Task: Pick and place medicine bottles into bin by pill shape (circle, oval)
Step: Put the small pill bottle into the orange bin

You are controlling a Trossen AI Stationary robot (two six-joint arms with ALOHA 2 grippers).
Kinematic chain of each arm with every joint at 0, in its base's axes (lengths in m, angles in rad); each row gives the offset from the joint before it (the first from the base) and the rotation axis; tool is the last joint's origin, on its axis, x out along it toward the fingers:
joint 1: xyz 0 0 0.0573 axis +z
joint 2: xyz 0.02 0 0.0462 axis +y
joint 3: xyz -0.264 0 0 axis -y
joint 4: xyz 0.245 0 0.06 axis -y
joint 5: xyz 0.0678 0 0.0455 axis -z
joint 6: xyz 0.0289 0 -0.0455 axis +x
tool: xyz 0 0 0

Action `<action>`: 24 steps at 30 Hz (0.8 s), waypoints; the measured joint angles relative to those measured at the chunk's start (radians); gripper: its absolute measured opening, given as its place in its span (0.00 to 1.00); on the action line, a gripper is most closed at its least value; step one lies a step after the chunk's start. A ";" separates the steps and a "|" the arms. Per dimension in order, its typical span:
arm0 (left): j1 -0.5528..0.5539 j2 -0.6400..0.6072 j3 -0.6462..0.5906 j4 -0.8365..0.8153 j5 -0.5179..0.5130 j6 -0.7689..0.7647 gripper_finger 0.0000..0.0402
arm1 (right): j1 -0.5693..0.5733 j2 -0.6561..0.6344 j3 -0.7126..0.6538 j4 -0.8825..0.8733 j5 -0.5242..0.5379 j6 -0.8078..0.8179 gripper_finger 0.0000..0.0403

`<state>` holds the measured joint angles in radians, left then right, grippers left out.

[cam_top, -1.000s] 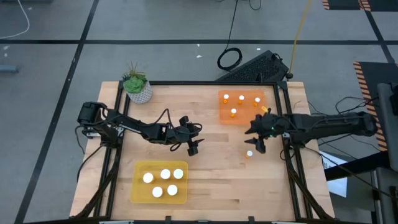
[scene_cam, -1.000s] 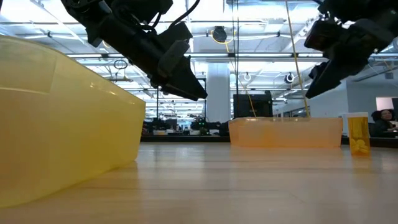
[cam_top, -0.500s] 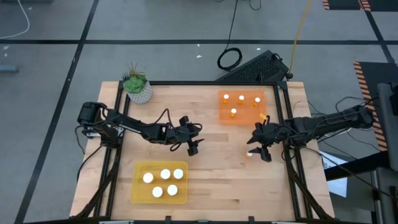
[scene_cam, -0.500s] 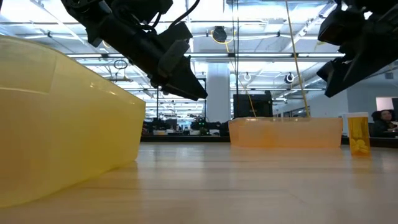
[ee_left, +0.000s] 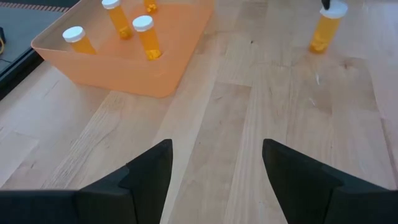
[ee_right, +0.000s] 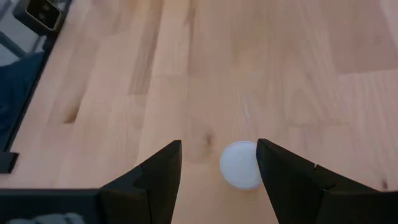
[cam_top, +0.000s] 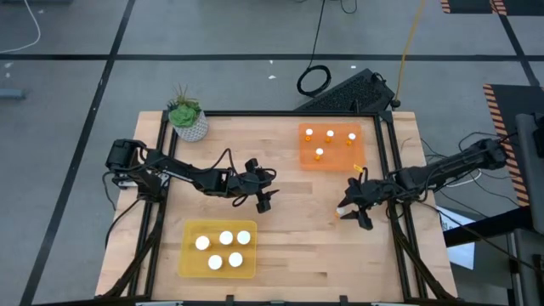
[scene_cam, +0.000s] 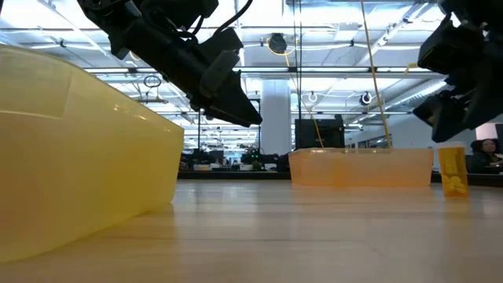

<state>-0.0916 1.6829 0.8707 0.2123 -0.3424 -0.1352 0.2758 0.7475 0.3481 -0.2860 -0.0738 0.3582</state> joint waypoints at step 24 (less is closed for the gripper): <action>0.000 0.000 0.000 0.000 0.000 -0.001 0.62 | 0.031 0.001 -0.021 0.024 0.073 -0.033 0.50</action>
<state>-0.0914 1.6829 0.8711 0.2123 -0.3424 -0.1360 0.3069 0.7483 0.3267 -0.2617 -0.0003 0.3251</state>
